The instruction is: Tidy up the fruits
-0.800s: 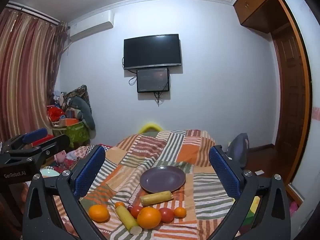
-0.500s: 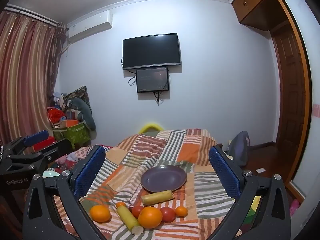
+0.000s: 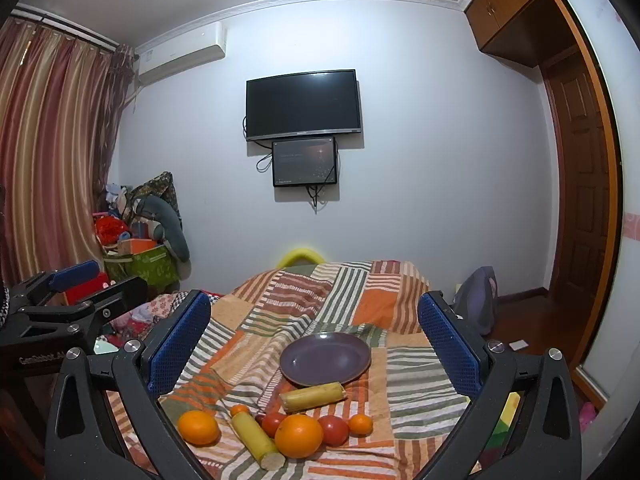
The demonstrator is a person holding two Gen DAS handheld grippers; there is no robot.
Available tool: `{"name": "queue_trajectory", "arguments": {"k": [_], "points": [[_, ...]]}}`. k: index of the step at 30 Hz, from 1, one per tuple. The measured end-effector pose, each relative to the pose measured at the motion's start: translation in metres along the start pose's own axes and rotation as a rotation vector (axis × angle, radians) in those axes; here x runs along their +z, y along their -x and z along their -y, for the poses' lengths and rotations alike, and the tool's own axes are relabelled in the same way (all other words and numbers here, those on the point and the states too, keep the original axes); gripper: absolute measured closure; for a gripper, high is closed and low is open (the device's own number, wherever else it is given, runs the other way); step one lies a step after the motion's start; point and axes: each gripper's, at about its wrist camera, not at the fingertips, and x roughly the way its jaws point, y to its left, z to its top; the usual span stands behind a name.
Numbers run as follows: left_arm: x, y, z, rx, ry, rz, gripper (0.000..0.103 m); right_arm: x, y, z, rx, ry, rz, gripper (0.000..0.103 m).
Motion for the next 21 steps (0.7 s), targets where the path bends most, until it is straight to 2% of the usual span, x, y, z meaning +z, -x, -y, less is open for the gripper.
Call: {"name": "queue_trajectory", "arguments": {"k": [21], "points": [[0.0002, -0.0030, 0.0018, 0.008, -0.001, 0.000, 0.000, 0.0018, 0.0002, -0.0028, 0.006, 0.006, -0.001, 0.000]]}}
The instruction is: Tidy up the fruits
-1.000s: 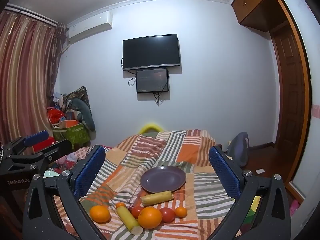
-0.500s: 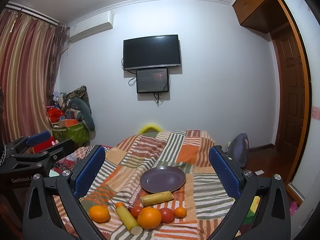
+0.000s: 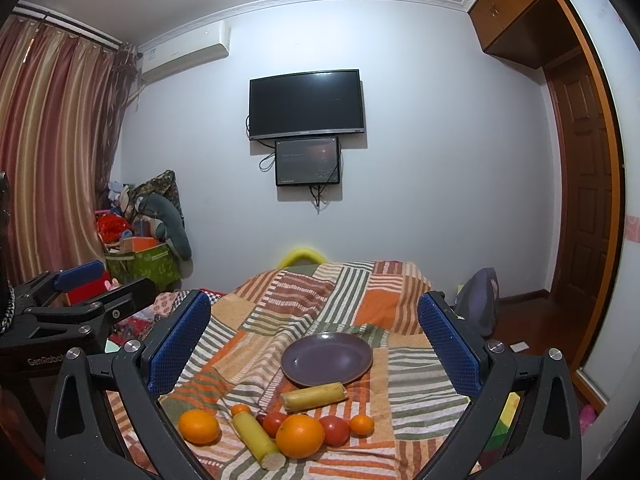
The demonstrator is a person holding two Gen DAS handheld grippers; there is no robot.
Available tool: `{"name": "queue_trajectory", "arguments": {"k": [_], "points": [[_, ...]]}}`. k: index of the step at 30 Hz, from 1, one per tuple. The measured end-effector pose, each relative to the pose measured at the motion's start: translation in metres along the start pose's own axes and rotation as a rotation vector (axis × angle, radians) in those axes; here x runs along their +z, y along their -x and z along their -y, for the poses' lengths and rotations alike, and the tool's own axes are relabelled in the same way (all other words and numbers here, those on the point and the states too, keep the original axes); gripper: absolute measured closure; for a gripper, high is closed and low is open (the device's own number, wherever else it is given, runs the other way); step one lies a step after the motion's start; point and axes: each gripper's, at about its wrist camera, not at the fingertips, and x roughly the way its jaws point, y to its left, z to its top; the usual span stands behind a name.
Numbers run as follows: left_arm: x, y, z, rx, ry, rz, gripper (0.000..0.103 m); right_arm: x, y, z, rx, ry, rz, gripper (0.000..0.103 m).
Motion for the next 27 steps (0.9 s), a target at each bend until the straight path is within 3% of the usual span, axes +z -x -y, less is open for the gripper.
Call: {"name": "queue_trajectory", "arguments": {"k": [27], "points": [[0.0014, -0.0032, -0.0046, 0.003, 0.012, -0.002, 0.000, -0.0024, -0.0017, -0.0008, 0.007, 0.000, -0.013, 0.000]]}}
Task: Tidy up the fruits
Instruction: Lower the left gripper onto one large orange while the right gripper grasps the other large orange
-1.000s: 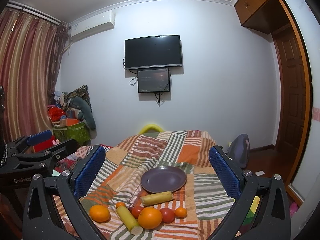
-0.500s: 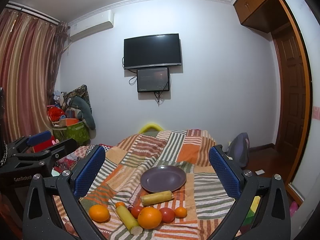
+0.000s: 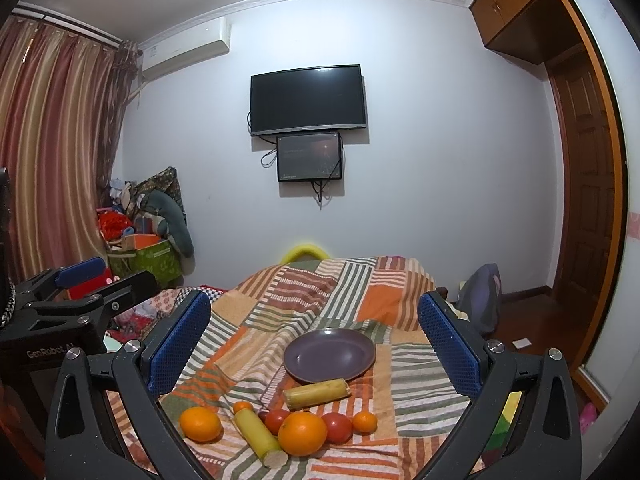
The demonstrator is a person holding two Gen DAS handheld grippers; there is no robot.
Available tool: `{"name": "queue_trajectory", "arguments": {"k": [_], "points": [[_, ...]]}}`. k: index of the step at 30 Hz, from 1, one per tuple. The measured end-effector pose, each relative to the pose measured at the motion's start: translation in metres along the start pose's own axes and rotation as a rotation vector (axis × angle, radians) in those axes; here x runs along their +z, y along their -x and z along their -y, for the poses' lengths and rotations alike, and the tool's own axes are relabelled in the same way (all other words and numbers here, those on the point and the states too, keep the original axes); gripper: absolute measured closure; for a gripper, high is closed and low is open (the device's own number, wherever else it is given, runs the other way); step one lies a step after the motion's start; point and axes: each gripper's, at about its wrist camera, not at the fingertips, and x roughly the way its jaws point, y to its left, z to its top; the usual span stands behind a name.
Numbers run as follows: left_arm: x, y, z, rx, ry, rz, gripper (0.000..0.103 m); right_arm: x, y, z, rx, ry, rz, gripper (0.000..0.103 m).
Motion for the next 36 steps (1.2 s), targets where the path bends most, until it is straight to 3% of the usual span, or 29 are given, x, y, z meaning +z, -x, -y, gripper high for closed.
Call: {"name": "queue_trajectory", "arguments": {"k": [17, 18, 21, 32, 36], "points": [[-0.006, -0.006, 0.002, 0.002, -0.028, -0.019, 0.000, -0.006, -0.015, 0.008, 0.008, 0.006, -0.068, 0.000], [-0.007, -0.008, 0.002, 0.004, -0.029, -0.024, 0.001, -0.007, -0.015, 0.009, 0.009, 0.009, -0.070, 0.000], [-0.010, -0.014, 0.000, -0.006, -0.037, -0.055, 0.017, -0.010, -0.019, 0.010, 0.021, 0.017, -0.090, 0.002], [-0.035, -0.058, -0.028, -0.049, -0.017, -0.249, 0.043, -0.034, -0.045, 0.015, 0.068, 0.048, -0.255, 0.046], [-0.052, -0.078, -0.043, -0.055, -0.011, -0.341, 0.054, -0.048, -0.057, 0.015, 0.097, 0.058, -0.328, 0.053]]}}
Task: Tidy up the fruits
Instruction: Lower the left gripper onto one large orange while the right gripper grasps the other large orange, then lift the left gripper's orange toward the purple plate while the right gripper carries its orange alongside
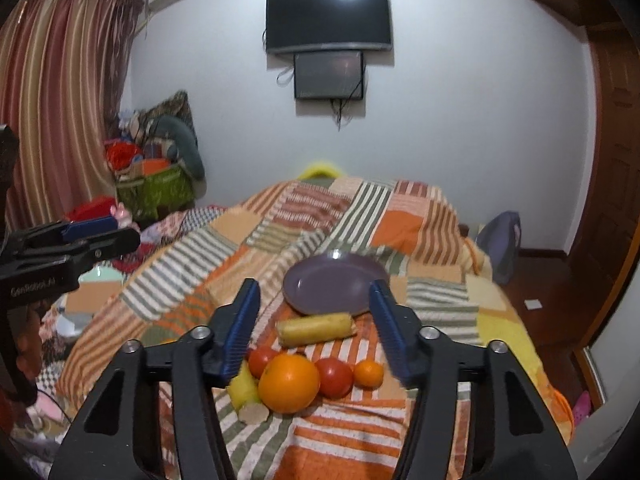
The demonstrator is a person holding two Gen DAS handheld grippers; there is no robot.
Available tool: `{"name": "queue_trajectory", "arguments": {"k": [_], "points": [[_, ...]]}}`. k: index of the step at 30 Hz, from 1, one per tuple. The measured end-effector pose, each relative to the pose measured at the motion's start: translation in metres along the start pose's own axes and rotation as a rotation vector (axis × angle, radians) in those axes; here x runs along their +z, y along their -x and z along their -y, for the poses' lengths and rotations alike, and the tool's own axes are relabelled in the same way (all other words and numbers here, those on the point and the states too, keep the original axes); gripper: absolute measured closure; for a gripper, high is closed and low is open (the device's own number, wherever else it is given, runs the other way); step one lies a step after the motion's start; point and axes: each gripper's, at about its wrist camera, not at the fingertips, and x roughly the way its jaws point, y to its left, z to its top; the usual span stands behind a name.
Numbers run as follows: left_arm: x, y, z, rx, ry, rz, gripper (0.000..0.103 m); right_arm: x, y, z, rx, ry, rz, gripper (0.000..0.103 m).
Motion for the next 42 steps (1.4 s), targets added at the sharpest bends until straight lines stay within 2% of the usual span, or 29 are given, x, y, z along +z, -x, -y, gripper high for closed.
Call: {"name": "queue_trajectory", "arguments": {"k": [6, 11, 16, 17, 19, 22, 23, 26, 32, 35, 39, 42], "points": [[-0.023, -0.036, -0.018, 0.018, 0.013, -0.141, 0.054, -0.013, -0.019, 0.000, 0.049, -0.007, -0.098, 0.053], [-0.044, -0.060, -0.032, -0.001, 0.043, -0.253, 0.054, -0.027, -0.041, 0.001, 0.082, -0.025, -0.196, 0.053], [-0.065, -0.078, -0.037, -0.017, 0.057, -0.338, 0.042, -0.039, -0.062, 0.000, 0.123, -0.036, -0.280, 0.053], [-0.068, -0.081, -0.037, -0.020, 0.057, -0.347, 0.041, -0.042, -0.064, -0.001, 0.130, -0.039, -0.292, 0.052], [-0.075, -0.085, -0.036, -0.019, 0.057, -0.363, 0.031, -0.046, -0.070, -0.002, 0.128, -0.039, -0.311, 0.052], [-0.082, -0.089, -0.037, -0.028, 0.068, -0.378, 0.025, -0.052, -0.078, -0.003, 0.126, -0.041, -0.344, 0.051], [-0.085, -0.090, -0.037, -0.036, 0.072, -0.388, 0.025, -0.053, -0.080, -0.003, 0.118, -0.036, -0.345, 0.048], [-0.092, -0.098, -0.036, -0.046, 0.073, -0.421, 0.024, -0.055, -0.086, -0.004, 0.117, -0.030, -0.365, 0.042], [-0.103, -0.111, -0.033, -0.061, 0.080, -0.467, 0.024, -0.059, -0.095, -0.010, 0.089, 0.013, -0.381, 0.036], [-0.105, -0.115, -0.033, -0.064, 0.087, -0.470, 0.025, -0.063, -0.101, -0.010, 0.078, 0.027, -0.398, 0.036], [-0.106, -0.117, -0.032, -0.060, 0.090, -0.469, 0.037, -0.065, -0.101, -0.010, 0.071, 0.039, -0.396, 0.039], [-0.105, -0.118, -0.032, -0.061, 0.089, -0.467, 0.037, -0.065, -0.100, -0.009, 0.079, 0.032, -0.393, 0.040]]}}
